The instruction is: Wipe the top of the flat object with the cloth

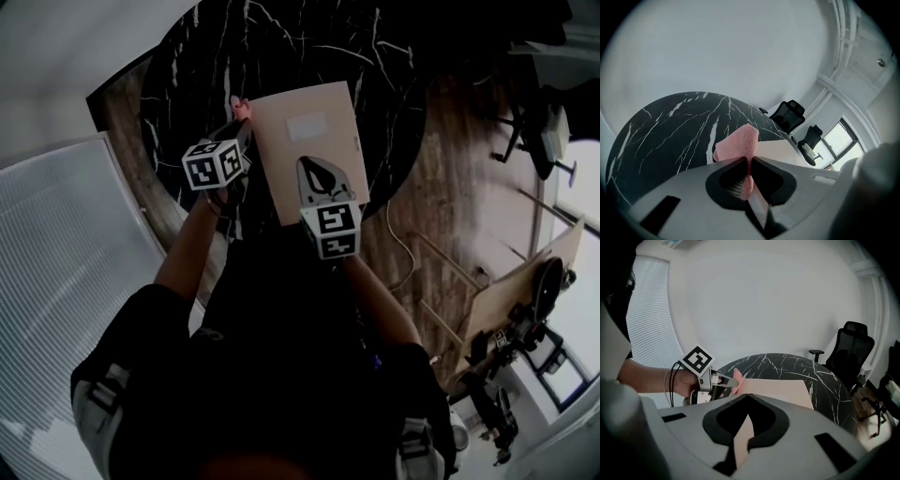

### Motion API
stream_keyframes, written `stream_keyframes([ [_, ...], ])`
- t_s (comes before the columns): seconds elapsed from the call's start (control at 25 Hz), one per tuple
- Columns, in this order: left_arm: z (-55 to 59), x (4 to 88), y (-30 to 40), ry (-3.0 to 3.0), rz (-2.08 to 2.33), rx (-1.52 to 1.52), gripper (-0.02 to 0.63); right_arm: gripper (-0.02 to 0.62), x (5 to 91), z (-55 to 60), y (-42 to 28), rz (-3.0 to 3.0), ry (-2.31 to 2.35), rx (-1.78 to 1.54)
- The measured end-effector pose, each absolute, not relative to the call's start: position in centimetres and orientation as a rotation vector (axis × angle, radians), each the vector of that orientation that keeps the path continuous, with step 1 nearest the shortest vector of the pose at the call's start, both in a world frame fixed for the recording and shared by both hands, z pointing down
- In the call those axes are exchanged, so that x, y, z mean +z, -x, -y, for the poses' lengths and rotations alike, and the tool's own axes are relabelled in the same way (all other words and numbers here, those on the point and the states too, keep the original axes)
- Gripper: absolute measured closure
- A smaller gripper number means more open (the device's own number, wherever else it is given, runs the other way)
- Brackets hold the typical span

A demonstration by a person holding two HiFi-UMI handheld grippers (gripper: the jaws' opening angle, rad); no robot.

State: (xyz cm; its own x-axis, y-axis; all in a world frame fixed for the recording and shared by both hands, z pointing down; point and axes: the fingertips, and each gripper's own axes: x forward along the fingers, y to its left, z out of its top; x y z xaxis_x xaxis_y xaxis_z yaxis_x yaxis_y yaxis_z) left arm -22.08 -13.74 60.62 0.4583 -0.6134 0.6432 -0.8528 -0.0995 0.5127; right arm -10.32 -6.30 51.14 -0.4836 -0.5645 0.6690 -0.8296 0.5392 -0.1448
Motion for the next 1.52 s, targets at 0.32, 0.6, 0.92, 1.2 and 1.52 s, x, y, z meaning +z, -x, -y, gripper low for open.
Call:
stream_keyframes([
  [0.32,15.4,60.8,22.0,-1.912,1.172,0.477,0.577,0.600,52.7,6.0,9.7,2.222,-1.108,0.686],
  [0.6,16.8,58.5,23.4,-2.183,1.057,0.967,0.577,0.600,53.7,7.6,9.0,2.293,-1.067,0.703],
  [0.92,19.5,59.2,22.5,-2.228,0.802,1.298,0.577,0.600,54.3,9.2,6.6,2.340,-1.041,0.716],
  [1.2,18.8,61.2,20.7,-2.142,0.691,1.439,0.577,0.600,55.4,9.4,3.8,2.343,-1.025,0.738],
  [1.52,19.1,61.5,19.2,-2.096,0.685,1.510,0.577,0.600,55.9,9.8,1.2,2.353,-1.031,0.783],
])
